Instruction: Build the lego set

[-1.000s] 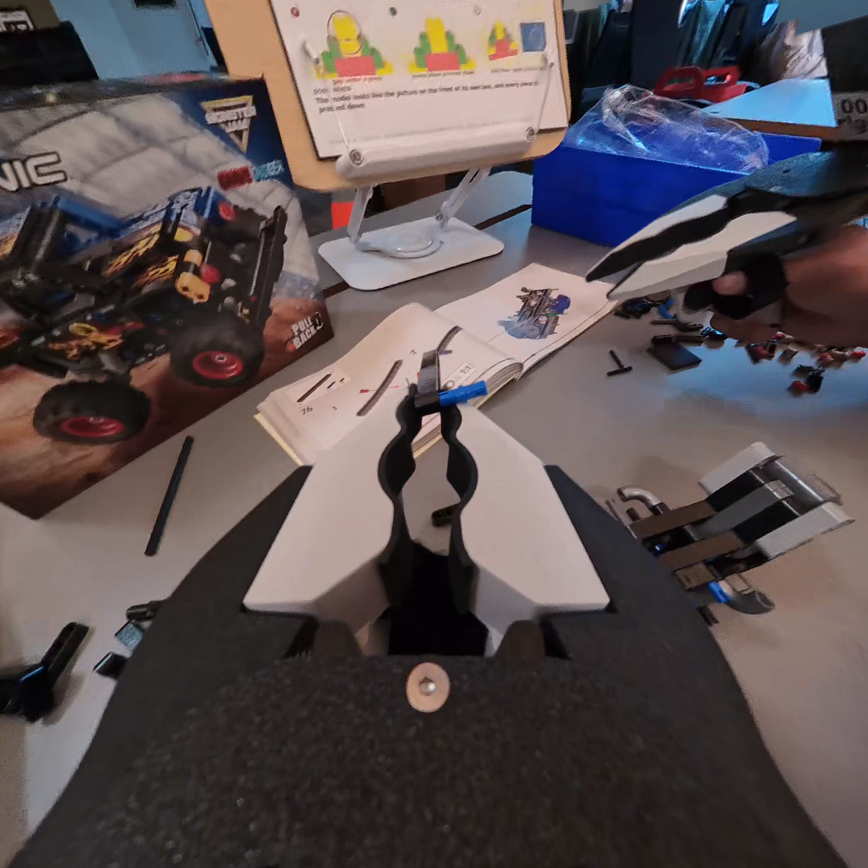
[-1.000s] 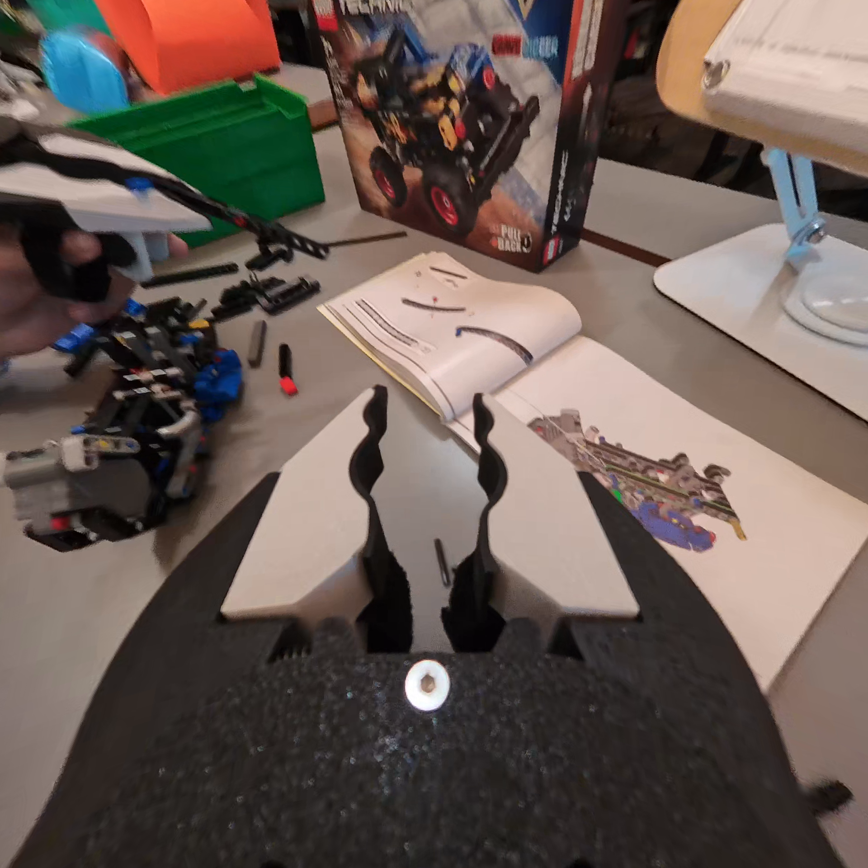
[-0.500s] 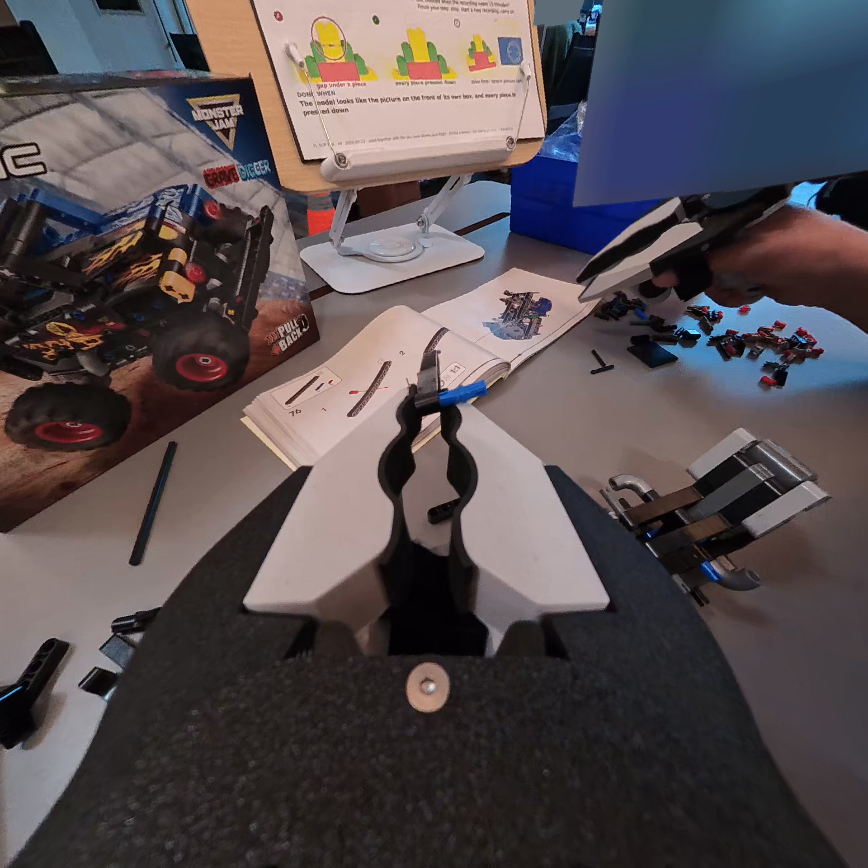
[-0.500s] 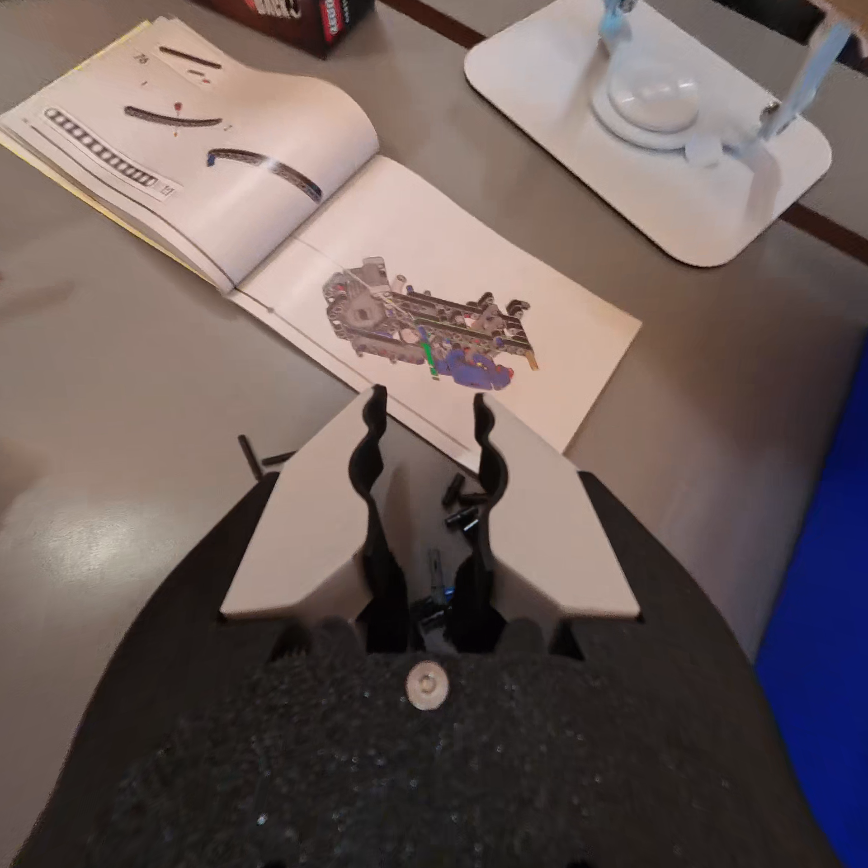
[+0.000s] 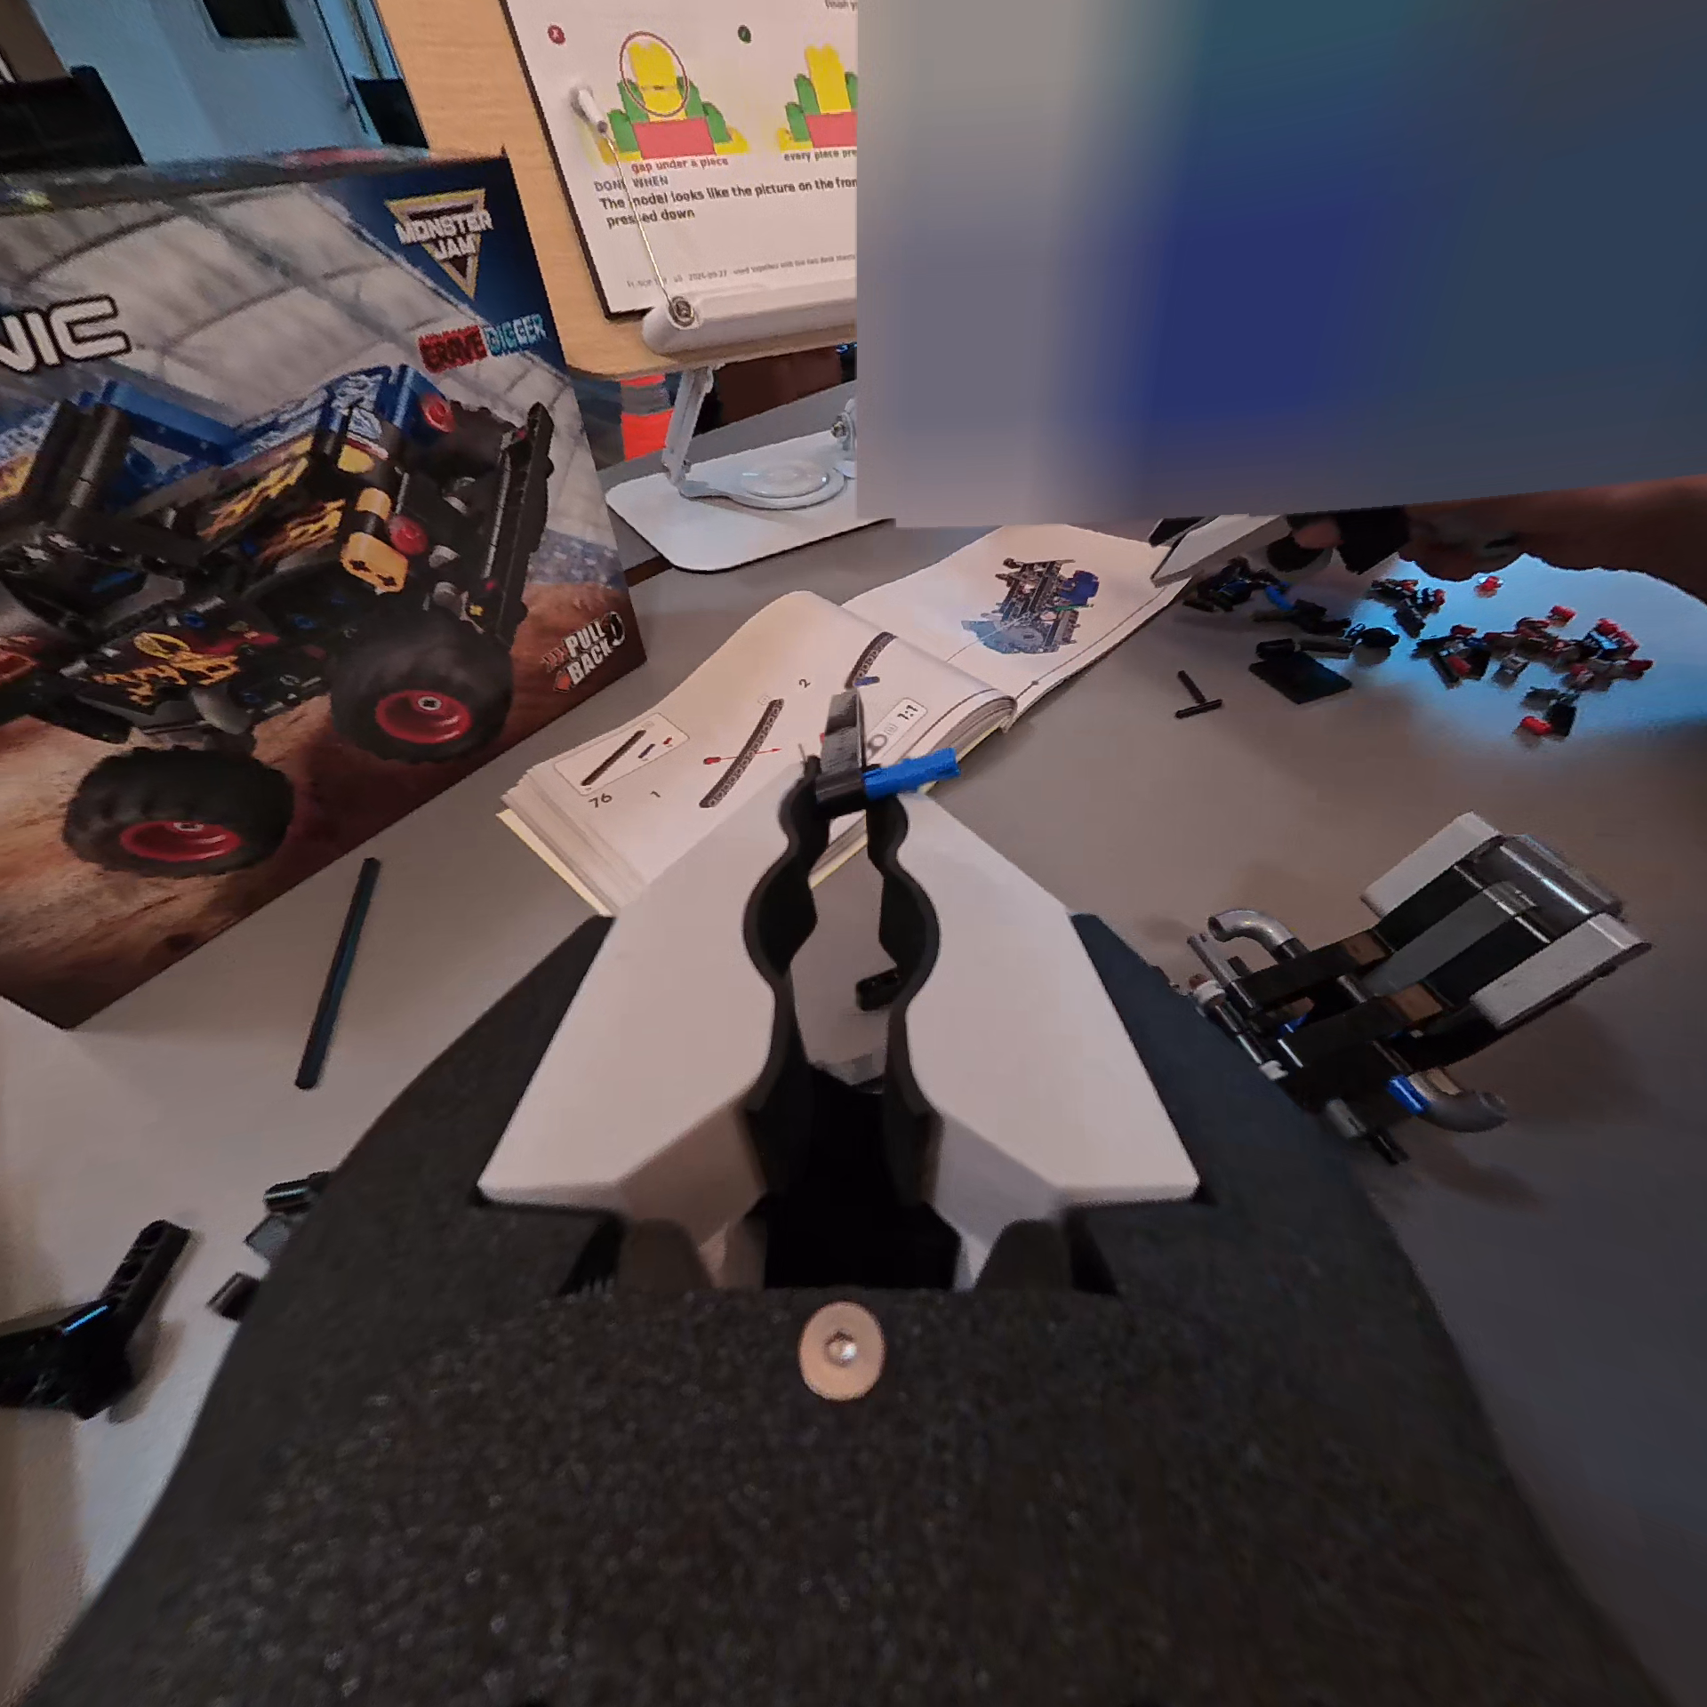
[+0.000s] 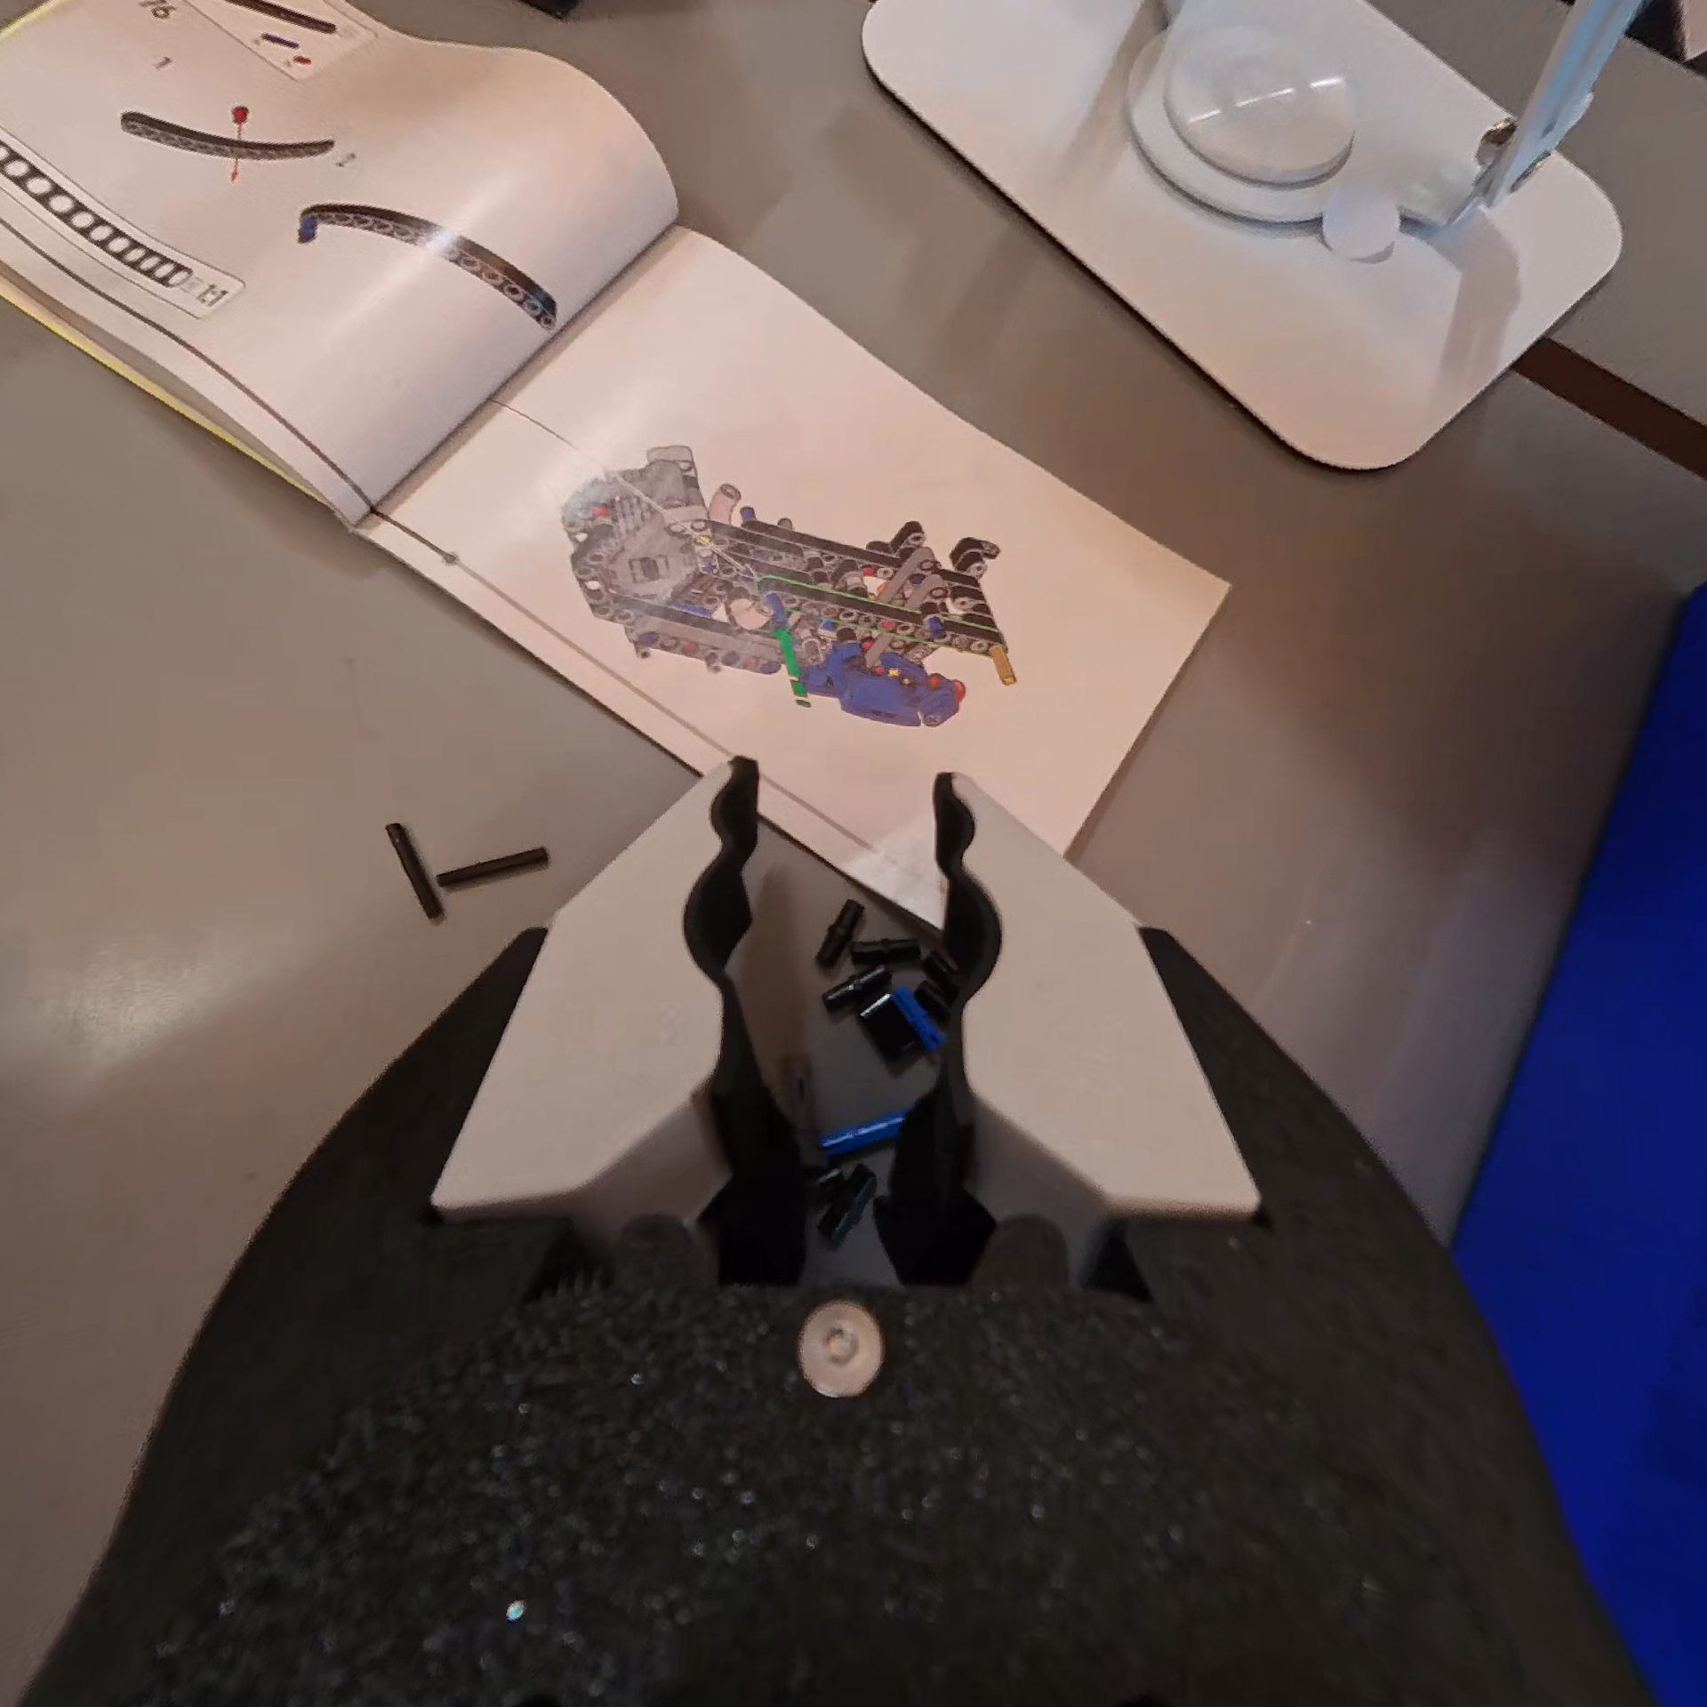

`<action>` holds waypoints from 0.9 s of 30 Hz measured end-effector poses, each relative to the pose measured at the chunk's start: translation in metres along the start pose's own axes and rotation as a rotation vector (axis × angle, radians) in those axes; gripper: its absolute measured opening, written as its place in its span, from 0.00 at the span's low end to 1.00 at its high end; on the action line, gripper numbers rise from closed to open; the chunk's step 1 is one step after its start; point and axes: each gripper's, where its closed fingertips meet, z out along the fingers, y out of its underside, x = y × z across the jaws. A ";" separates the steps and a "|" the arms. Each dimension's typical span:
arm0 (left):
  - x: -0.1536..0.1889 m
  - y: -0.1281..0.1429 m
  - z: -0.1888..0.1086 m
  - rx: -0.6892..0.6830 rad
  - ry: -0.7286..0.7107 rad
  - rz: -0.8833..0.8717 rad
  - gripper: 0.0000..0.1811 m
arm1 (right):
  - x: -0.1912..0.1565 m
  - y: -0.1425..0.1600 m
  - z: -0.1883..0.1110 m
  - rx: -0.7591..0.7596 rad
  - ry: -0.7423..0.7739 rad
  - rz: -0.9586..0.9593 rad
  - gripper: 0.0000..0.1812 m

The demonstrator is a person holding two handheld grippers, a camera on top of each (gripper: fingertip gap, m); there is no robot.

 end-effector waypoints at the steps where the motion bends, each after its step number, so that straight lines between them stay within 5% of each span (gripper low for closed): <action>1: -0.002 -0.001 -0.001 0.002 -0.012 0.012 0.03 | -0.004 -0.002 0.000 0.006 -0.021 0.003 0.21; 5: -0.009 -0.007 -0.005 0.006 -0.079 0.078 0.03 | -0.073 -0.025 -0.016 0.105 -0.338 -0.024 0.22; 9: -0.017 -0.021 -0.016 0.029 -0.189 0.195 0.03 | -0.190 -0.037 -0.080 0.197 -0.924 -0.107 0.29; 11: -0.016 -0.030 -0.023 0.053 -0.222 0.246 0.03 | -0.221 -0.031 -0.096 0.177 -1.022 -0.158 0.31; 17: 0.015 -0.035 -0.047 0.082 -0.223 0.207 0.03 | -0.258 0.001 -0.084 0.111 -0.873 -0.410 0.35; 22: 0.049 -0.024 -0.101 0.091 -0.265 0.114 0.03 | -0.276 0.005 -0.085 0.163 -0.748 -0.344 0.28; 27: 0.073 0.001 -0.151 0.048 -0.306 0.022 0.03 | -0.334 0.014 -0.119 0.231 -0.825 -0.318 0.32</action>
